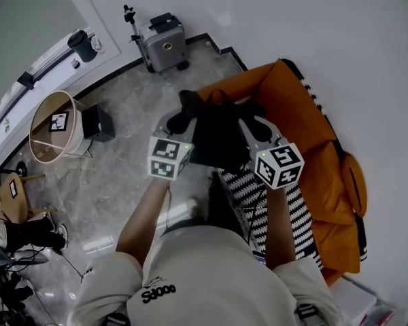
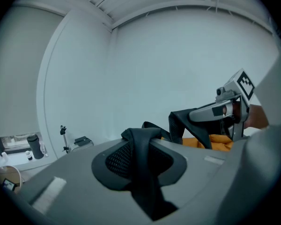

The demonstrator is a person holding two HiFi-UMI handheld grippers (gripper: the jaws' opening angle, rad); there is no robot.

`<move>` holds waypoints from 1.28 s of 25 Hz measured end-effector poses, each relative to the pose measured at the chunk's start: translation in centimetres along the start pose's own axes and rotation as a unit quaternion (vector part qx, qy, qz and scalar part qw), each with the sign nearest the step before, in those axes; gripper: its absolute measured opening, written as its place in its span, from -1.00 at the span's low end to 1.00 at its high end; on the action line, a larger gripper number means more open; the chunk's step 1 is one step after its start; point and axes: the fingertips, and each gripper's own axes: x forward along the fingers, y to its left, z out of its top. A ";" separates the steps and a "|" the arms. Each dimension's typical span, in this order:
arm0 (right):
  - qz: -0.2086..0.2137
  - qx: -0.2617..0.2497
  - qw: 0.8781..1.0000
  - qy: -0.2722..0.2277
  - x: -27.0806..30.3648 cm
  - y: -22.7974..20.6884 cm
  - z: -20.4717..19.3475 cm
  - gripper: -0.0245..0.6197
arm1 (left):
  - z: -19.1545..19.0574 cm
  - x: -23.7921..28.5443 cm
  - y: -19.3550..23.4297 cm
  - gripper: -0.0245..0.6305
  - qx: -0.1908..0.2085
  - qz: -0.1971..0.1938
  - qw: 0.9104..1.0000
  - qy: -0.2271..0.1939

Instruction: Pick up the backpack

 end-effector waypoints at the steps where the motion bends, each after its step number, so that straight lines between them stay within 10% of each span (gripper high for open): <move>1: -0.002 -0.003 1.000 -0.004 -0.6 0.6 0.4 -0.78 | 0.5 -0.8 -0.2 -0.70 0.005 0.000 1.000 -0.004; 32: 0.009 -0.066 0.995 -0.076 -12.0 15.5 10.0 -0.79 | 11.6 -18.1 -3.1 -0.69 0.077 0.007 0.992 -0.099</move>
